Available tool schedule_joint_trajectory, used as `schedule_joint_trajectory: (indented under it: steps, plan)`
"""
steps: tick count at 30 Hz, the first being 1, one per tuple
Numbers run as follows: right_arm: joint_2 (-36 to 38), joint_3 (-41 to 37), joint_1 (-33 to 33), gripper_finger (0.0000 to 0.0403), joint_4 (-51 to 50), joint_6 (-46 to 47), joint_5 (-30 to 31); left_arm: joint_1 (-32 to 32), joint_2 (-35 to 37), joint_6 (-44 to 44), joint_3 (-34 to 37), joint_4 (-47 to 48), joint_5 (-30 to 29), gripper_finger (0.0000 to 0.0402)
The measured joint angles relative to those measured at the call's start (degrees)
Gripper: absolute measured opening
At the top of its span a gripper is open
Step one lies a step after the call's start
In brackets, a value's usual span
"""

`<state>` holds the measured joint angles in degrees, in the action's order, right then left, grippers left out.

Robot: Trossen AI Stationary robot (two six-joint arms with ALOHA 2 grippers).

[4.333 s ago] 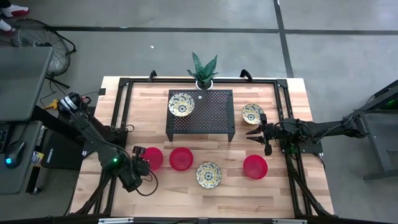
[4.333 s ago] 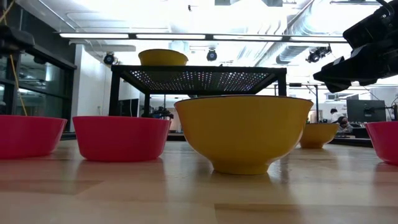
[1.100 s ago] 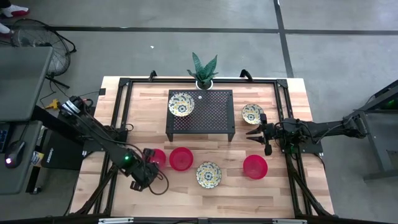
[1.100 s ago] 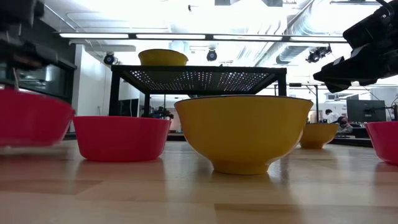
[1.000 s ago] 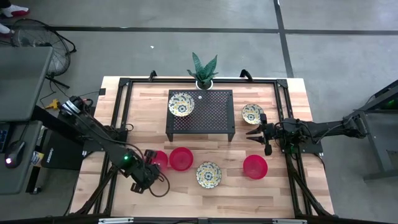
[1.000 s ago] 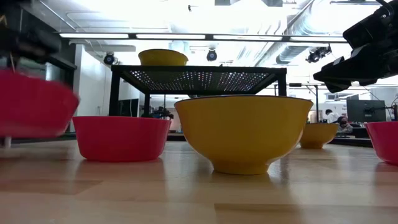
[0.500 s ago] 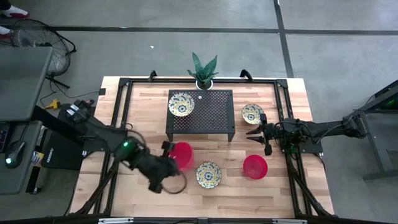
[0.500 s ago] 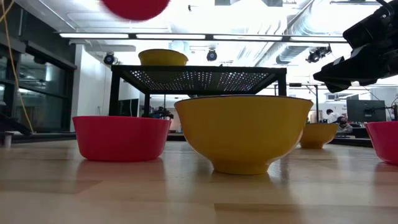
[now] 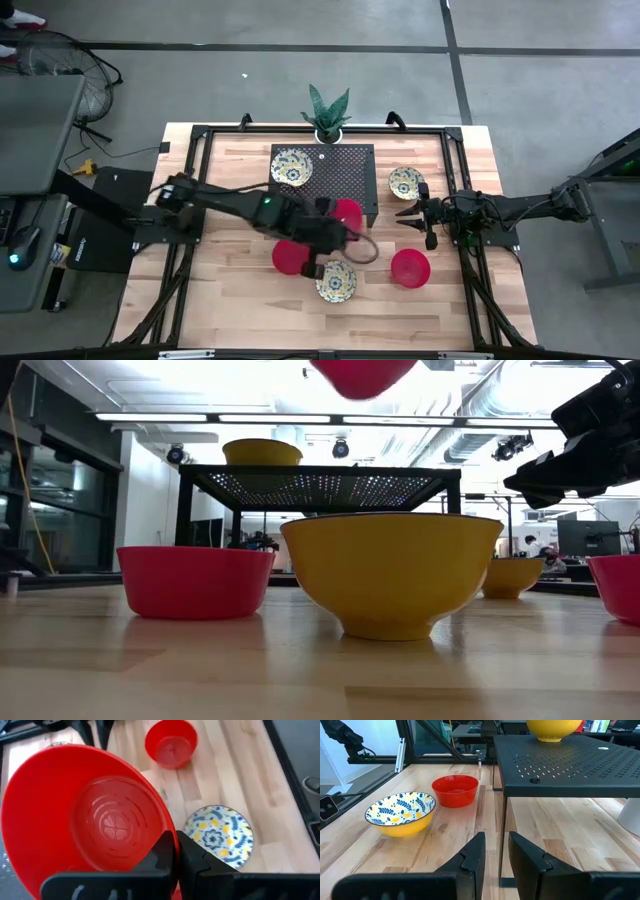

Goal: Pick & Place Mini bowls
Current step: Put the left red bowl on the shelf

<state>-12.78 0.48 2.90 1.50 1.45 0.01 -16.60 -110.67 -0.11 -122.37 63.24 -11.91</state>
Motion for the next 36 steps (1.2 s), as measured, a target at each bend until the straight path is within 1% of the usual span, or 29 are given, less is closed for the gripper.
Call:
schedule_joint_trajectory:
  steps: [3,5,7,8,10,12,16,20,30,32,36]
  plan:
    - [0.00,0.02,-0.01,0.0073,0.00,0.00,0.00,1.88,-3.42,0.34,-4.23,0.00,0.19,0.0000]
    - [0.00,0.02,-0.02,0.0073,0.00,0.00,0.00,2.41,-4.48,1.08,-5.40,2.99,0.47,0.0000]
    - [0.00,0.00,-0.01,0.0073,0.00,0.00,0.00,3.32,-5.83,4.00,-6.68,1.19,0.64,0.0000]
    - [0.00,0.01,-0.01,0.0073,0.00,0.00,0.00,3.70,-6.07,5.14,-6.75,0.49,0.52,0.0000]
    - [0.00,0.01,0.00,0.0073,0.00,0.00,0.00,4.54,-6.30,7.21,-6.49,3.05,0.47,0.0000]
    - [-0.02,0.02,0.00,0.0073,0.00,0.00,0.00,5.63,-6.41,9.81,-6.45,2.28,0.04,0.0000]
    - [0.07,0.00,-0.01,0.0073,0.00,0.00,0.00,8.51,-6.24,13.58,-6.53,3.69,-2.36,0.0000]
    - [-0.02,-0.01,0.00,0.0073,0.00,0.00,0.00,12.03,-6.28,18.11,-6.53,3.21,-3.01,0.0000]
    - [0.02,-0.01,-0.02,0.0073,0.00,0.00,0.00,21.69,-6.28,27.26,-6.51,3.46,4.90,0.0000]
    - [0.02,0.01,-0.02,0.0073,0.00,0.00,0.00,22.97,-7.19,28.52,-6.63,3.07,6.50,0.0000]
    - [0.02,0.00,-0.02,0.0073,0.00,0.00,0.00,23.89,-7.91,31.03,-6.34,4.67,7.41,0.0000]
